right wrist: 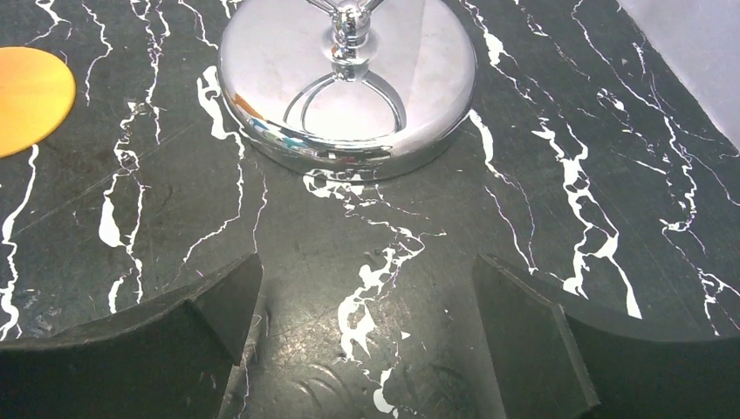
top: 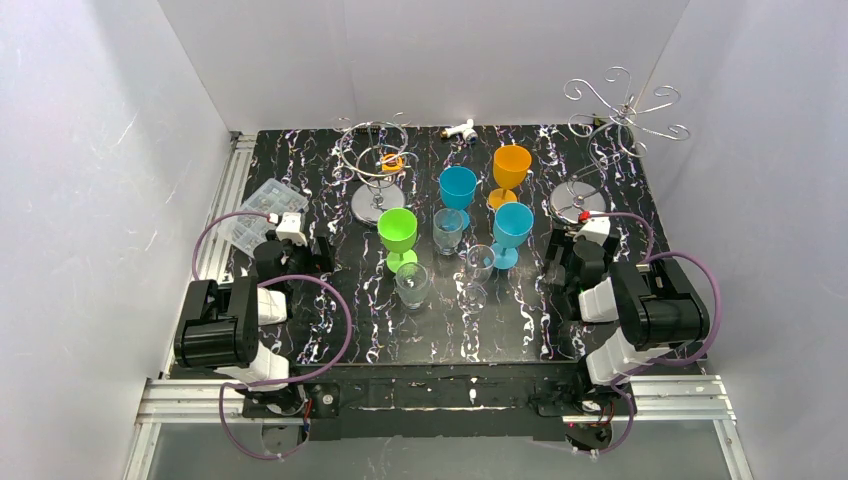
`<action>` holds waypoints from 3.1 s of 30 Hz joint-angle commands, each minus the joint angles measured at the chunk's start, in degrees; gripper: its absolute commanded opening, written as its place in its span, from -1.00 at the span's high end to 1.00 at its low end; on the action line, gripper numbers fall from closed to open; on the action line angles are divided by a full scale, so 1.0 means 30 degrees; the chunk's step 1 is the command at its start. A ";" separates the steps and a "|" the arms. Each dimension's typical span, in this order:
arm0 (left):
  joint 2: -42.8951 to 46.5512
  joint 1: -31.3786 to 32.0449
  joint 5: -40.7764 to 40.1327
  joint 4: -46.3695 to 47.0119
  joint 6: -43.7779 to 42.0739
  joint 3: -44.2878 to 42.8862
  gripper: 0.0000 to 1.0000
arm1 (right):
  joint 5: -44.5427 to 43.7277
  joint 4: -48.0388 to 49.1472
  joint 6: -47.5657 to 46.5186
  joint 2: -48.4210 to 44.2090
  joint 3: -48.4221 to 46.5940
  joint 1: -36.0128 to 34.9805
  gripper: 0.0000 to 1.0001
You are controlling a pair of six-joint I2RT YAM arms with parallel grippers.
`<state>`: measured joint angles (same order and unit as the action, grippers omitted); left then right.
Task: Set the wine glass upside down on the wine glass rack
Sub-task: Pick up the wine glass at the center of the board.
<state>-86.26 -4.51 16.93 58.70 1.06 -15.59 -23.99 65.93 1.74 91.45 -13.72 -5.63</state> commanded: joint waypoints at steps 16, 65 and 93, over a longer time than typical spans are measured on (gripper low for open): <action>0.5600 -0.0383 0.1595 -1.2461 0.0688 -0.5772 -0.99 | 0.0930 -1.7219 0.9636 -0.8520 -0.7427 0.0147 -1.00; 0.2567 -0.2471 0.9605 -3.5348 0.3096 -2.4730 -0.99 | -0.1420 -3.2078 0.4576 -0.0407 -2.3567 -1.8542 -0.46; 0.3325 -0.2460 1.0243 -3.7486 0.2565 -2.6256 -0.99 | 0.1266 -2.9417 0.5634 0.2269 -1.8868 -1.8957 0.37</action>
<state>-78.20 -11.88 45.72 -51.59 9.58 -91.92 -21.57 -24.78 17.01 98.61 -71.80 -62.31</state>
